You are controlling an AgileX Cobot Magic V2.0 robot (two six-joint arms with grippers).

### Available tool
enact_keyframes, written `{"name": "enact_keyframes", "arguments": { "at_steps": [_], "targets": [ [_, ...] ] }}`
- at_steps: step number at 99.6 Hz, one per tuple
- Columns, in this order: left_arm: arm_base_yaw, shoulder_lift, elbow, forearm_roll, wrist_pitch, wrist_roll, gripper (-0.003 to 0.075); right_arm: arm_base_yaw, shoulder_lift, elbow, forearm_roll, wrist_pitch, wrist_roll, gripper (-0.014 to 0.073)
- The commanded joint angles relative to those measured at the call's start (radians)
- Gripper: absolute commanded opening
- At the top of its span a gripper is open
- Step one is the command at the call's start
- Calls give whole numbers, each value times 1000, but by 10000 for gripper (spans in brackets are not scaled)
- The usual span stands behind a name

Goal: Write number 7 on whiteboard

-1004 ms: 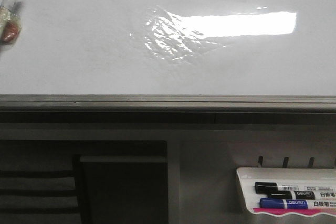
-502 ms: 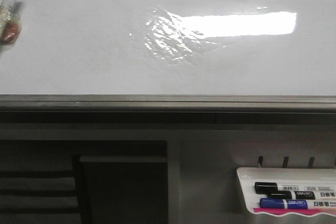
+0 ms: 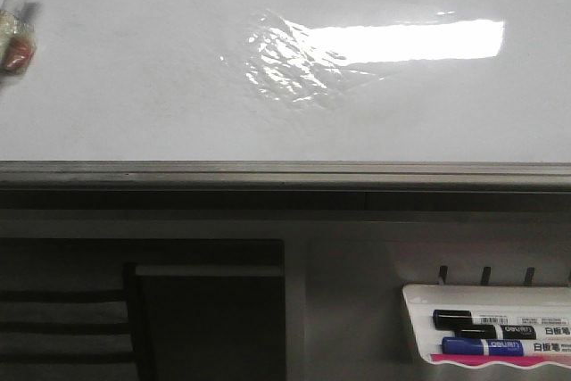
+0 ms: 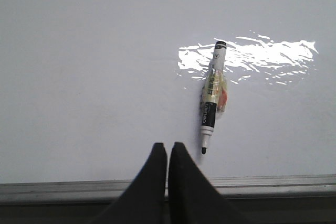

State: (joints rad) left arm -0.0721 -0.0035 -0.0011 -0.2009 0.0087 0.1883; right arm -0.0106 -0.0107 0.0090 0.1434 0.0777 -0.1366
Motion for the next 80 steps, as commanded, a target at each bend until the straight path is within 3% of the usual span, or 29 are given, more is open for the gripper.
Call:
{"name": "enact_keyframes", "arguments": {
  "at_steps": [1,23,57,80],
  "targets": [
    [0,-32,-21,-38,-83,-14,-20,-6,-19,-34,11,-13,-3,-71],
    [0,17,-181,-72,20,-14,-20,-6,52,-209,11,165,-3,-71],
    [0,314,-452,-34,212,-12,-20,-6,318,-446,11,270,-3,-71],
    [0,449,-495,-34,230,-12,-20,-6,432,-492,11,277,-3,-71]
  ]
}}
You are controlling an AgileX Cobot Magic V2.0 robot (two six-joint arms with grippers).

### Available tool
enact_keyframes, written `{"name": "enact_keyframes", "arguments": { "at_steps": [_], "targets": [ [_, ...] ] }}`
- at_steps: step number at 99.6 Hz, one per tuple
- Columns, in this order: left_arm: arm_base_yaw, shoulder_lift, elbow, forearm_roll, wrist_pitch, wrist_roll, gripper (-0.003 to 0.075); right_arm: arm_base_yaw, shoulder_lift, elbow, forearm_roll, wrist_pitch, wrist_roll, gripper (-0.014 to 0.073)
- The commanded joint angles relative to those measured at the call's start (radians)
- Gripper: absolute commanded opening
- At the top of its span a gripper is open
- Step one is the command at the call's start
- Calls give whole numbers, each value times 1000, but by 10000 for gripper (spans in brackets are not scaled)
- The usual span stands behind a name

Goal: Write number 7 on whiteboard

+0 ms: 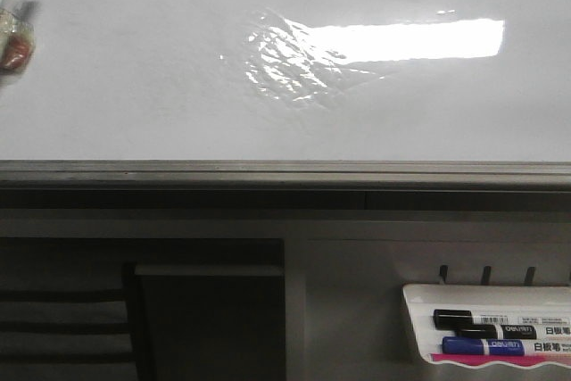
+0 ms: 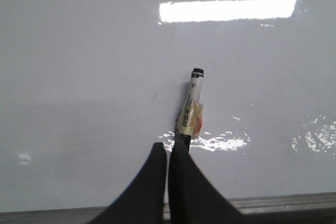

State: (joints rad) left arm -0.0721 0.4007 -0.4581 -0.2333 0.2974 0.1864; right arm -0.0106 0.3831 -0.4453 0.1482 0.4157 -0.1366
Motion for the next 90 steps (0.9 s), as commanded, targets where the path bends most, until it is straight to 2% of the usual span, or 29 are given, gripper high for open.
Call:
{"name": "enact_keyframes", "arguments": {
  "at_steps": [1,67,72,77,82,90],
  "targets": [
    [0,45,-38,-2,-59,-10,-20,-6,41,-38,6,-61,-3,-71],
    [0,79,-38,-5,-57,-10,-20,-6,64,-38,21,-76,-3,-70],
    [0,79,-38,-5,-57,-10,-15,-6,64,-38,35,-74,-1,-45],
    [0,79,-38,-5,-57,-10,20,-6,64,-38,46,-76,-1,15],
    [0,79,-38,-2,-57,-10,102,-6,64,-38,46,-76,-1,122],
    [0,79,-38,-2,-55,-10,323,-6,64,-38,46,-79,-1,302]
  ]
}}
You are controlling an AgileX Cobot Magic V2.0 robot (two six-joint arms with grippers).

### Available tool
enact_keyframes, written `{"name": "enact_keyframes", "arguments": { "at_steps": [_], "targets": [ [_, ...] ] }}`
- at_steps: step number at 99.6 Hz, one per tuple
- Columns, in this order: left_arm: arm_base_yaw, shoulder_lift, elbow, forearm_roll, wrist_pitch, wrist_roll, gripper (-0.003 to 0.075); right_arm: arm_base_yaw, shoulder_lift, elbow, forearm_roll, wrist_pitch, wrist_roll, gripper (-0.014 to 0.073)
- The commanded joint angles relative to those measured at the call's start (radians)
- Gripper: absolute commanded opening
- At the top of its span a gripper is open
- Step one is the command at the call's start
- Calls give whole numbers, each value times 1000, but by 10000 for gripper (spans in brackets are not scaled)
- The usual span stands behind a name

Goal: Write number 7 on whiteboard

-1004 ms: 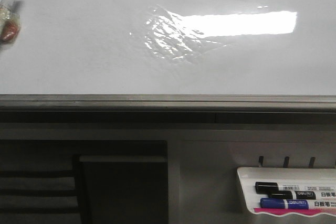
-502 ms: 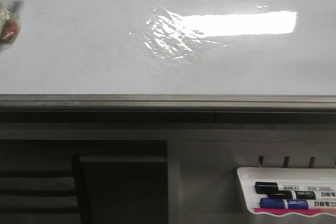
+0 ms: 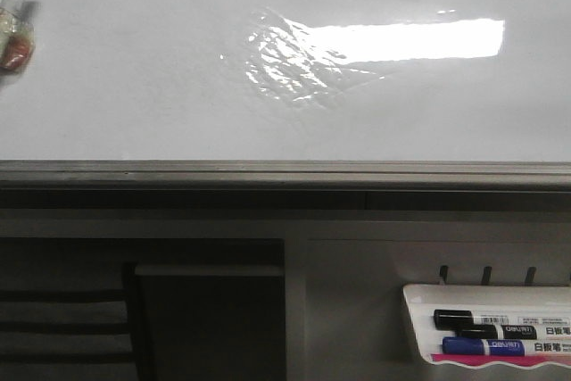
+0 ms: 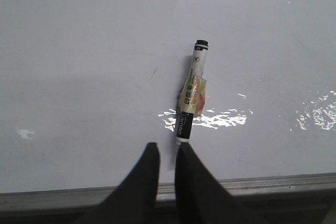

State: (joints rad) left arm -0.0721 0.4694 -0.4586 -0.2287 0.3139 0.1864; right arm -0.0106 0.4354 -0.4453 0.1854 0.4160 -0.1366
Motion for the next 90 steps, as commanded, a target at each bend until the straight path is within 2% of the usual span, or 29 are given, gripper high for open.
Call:
{"name": "enact_keyframes", "arguments": {
  "at_steps": [1,4,9,14,18,66,83,90],
  "targets": [
    [0,10,-35,-7,-72,-10,344,-6,11,-38,9,-81,-1,318],
    [0,10,-35,-7,-71,-10,440,-6,11,-38,9,-83,-1,391],
    [0,10,-35,-7,-71,-10,549,-6,11,-38,9,-86,-1,465],
    [0,10,-35,-7,-71,-10,613,-6,11,-38,9,-86,-1,504],
    [0,10,-35,-7,-71,-10,635,-6,11,-38,9,-86,-1,513],
    [0,11,-35,-50,-91,-10,525,-6,11,-38,11,-93,-1,513],
    [0,37,-39,-45,-91,74,470,-6,11,-38,19,-93,-1,513],
    [0,78,-59,-45,-53,85,449,-6,11,-38,30,-95,-1,513]
  ]
}}
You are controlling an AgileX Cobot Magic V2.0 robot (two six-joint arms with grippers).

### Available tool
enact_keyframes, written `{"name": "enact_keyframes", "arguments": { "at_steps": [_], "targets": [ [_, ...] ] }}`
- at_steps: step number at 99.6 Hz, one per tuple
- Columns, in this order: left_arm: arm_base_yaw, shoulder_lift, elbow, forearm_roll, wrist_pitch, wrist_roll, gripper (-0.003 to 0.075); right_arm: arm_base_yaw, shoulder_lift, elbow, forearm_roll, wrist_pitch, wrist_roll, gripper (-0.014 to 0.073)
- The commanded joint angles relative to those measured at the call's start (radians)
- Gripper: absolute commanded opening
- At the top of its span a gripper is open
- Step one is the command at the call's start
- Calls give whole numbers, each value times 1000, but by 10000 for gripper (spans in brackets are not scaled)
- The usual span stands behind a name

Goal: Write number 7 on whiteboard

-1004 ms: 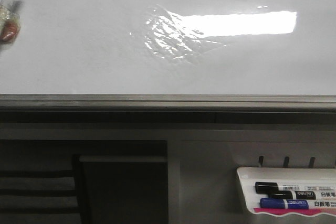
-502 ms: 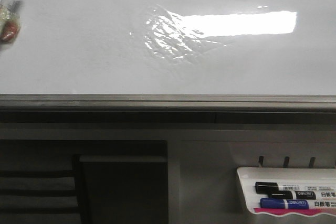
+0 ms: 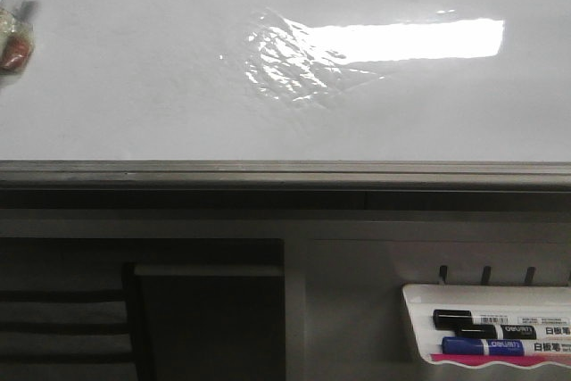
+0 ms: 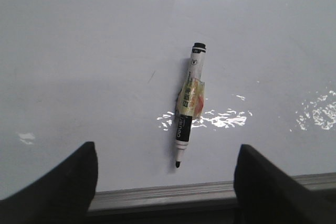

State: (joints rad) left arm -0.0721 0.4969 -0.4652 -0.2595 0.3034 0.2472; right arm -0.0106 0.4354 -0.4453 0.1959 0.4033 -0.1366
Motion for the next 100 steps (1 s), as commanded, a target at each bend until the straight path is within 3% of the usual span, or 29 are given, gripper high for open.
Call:
{"name": "enact_keyframes", "arguments": {
  "at_steps": [1,28,56,74,100],
  "targets": [
    [0,50,-55,-15,-43,28,448,-6,11,-38,22,-82,-1,513],
    [0,292,-195,-15,90,95,438,-6,11,-38,55,-103,-1,513],
    [-14,529,-305,-33,101,98,438,-6,11,-38,55,-103,-1,513],
    [-75,649,-344,-16,32,99,438,-6,11,-38,55,-103,-1,513],
    [-84,762,-372,-18,-58,99,438,-6,11,-38,55,-101,-1,513]
  ]
}}
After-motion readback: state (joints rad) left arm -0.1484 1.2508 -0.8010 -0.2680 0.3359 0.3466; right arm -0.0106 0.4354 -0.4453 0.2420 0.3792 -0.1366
